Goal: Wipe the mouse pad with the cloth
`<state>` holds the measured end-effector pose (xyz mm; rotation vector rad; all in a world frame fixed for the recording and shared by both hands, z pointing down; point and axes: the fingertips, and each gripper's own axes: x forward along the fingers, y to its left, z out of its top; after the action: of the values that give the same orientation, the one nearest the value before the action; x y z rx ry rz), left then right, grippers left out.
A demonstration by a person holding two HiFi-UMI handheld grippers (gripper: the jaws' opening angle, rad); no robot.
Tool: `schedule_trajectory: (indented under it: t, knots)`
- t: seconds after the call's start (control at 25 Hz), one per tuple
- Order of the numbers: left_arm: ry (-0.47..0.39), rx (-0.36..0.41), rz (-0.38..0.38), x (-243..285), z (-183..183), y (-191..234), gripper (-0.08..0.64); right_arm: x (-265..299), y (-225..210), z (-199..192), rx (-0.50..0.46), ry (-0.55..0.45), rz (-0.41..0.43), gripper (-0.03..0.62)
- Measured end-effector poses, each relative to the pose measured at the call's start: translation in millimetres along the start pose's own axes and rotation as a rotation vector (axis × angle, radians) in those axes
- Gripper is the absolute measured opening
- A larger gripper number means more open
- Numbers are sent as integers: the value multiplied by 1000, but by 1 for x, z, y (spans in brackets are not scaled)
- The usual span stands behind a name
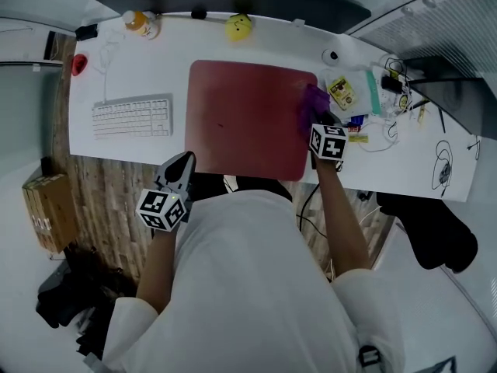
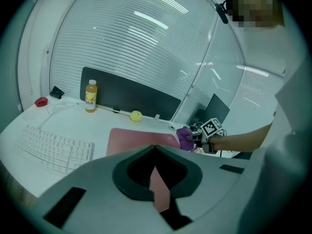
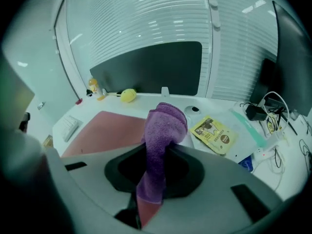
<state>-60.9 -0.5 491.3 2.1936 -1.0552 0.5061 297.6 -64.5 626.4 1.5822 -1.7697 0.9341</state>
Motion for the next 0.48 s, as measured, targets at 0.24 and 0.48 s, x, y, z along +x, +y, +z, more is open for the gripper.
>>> schedule_trajectory:
  t: [0.24, 0.48]
  knots:
    - [-54, 27, -27, -8, 18, 5, 18, -36, 32, 7, -3, -81, 38, 86]
    - [-104, 62, -87, -25, 38, 20, 17, -78, 72, 14, -27, -184, 41, 86]
